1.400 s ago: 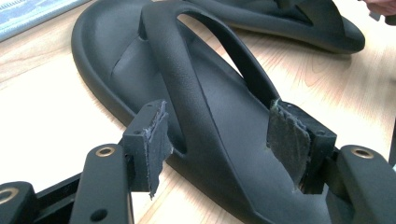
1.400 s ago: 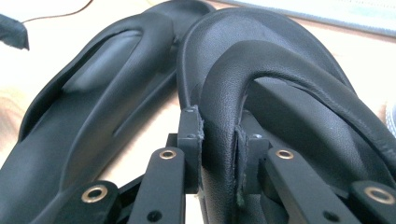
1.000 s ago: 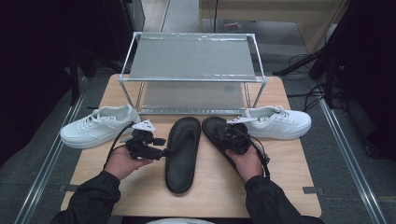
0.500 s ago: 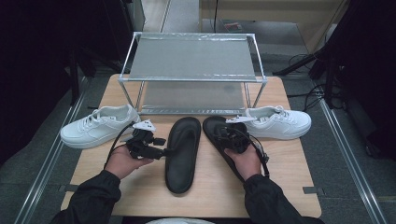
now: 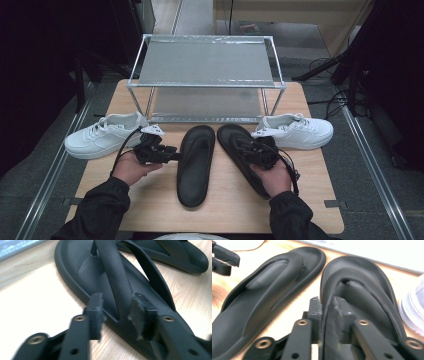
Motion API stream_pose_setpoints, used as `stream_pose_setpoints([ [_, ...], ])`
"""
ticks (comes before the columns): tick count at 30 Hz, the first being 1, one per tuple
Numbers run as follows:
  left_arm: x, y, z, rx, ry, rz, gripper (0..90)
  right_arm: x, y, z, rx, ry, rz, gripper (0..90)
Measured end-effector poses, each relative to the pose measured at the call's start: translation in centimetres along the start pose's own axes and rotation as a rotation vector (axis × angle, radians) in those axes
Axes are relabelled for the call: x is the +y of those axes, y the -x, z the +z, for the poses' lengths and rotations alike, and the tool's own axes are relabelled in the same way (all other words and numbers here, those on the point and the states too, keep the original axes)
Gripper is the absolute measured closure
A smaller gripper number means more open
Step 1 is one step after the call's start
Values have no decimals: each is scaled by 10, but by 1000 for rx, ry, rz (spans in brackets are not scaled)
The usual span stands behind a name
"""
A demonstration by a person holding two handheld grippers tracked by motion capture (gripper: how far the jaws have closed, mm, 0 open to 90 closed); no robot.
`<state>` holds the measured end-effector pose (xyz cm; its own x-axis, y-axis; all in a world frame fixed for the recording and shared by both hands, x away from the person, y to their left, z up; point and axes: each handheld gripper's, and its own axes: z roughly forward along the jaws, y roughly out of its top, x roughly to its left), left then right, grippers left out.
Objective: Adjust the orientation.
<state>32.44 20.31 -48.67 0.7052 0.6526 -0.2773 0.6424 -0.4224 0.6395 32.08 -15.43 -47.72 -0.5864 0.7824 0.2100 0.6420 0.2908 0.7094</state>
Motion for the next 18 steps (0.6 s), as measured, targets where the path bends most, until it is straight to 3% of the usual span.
stream_pose_setpoints([
  [2, 1, -2, 3, -1, -15, -9, 750, -2, 1, 0, -1, -9, 2, 820],
  [8, 1, -10, 10, 0, -51, -17, 873, -9, 2, 2, -38, -75, -25, 898],
  [12, 1, -9, 17, 1, -76, 1, 873, -12, 2, 9, -53, -113, -34, 897],
  [14, 1, -7, 21, 6, -92, 25, 867, -12, 2, 12, -59, -118, -37, 896],
  [18, 1, -6, 24, 3, -107, 34, 861, -12, 3, 13, -56, -118, -26, 893],
])
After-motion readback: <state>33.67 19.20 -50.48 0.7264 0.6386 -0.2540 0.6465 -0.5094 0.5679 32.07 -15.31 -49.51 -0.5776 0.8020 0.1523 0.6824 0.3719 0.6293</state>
